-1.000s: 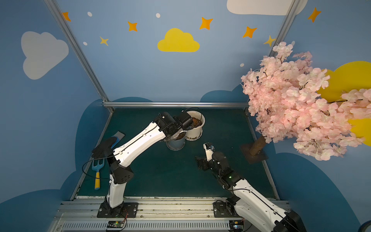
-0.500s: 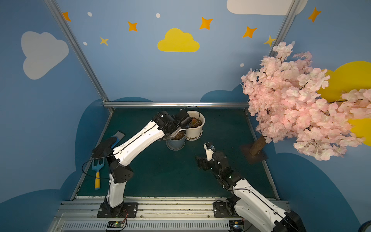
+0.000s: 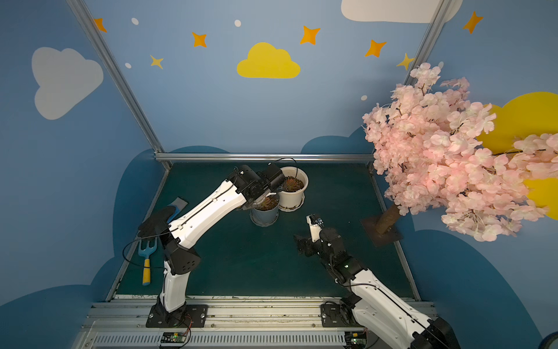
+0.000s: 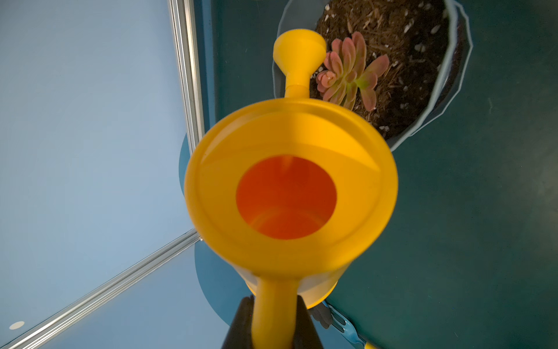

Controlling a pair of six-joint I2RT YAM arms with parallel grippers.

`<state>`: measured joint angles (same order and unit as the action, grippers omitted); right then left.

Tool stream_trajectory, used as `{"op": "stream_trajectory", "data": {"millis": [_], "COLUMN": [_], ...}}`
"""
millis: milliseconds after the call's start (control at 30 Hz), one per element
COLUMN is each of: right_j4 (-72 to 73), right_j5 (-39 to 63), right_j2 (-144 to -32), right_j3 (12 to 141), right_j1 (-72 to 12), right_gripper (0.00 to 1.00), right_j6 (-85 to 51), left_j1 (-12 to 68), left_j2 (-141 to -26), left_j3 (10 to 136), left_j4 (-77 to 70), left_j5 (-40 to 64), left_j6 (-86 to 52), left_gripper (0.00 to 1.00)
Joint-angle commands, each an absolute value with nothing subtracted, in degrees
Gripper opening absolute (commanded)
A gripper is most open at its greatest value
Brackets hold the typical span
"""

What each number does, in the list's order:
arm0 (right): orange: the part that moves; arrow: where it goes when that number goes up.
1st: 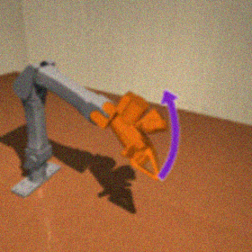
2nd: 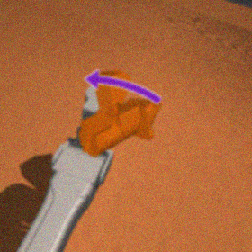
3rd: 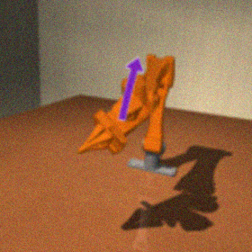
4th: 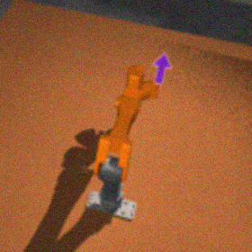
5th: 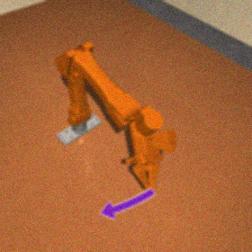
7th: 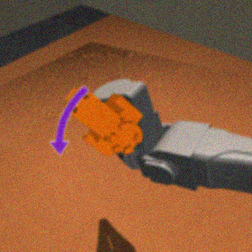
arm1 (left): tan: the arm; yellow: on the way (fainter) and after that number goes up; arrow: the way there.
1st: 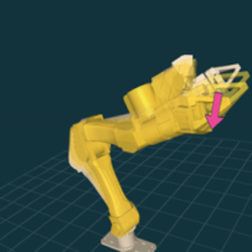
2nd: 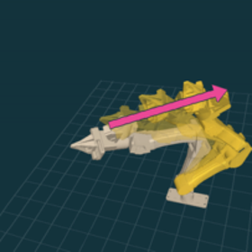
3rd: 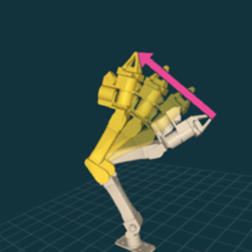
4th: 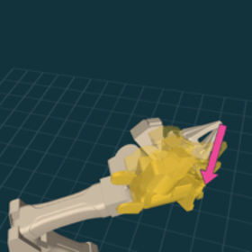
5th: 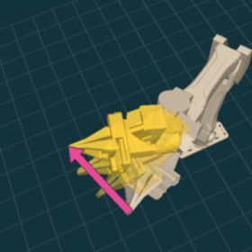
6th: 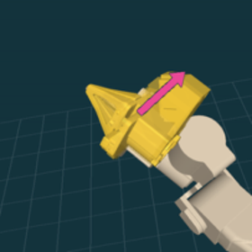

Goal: Water the succulent around the soil edge
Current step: Water the soil of the potted plant with water.

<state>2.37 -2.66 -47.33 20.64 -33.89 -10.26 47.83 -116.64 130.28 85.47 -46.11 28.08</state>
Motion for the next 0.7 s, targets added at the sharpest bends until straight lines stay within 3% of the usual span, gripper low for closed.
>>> {"op": "stream_trajectory", "data": {"millis": [0,667], "right_j4": [3.2,3.6], "right_j5": [-2.3,-0.5], "right_j2": [-47.1,-46.8], "right_j3": [20.2,20.2], "right_j1": [-33.6,-33.6], "right_gripper": [0.95,0.95], "right_j6": [-10.7,-10.6], "left_j1": [47.5,47.4], "left_j2": [-117.1,-114.5], "left_j3": [129.8,126.5], "left_j4": [86.8,88.4], "left_j5": [-47.6,-48.8], "left_j6": [26.9,24.5], "left_gripper": [0.03,0.03]}}
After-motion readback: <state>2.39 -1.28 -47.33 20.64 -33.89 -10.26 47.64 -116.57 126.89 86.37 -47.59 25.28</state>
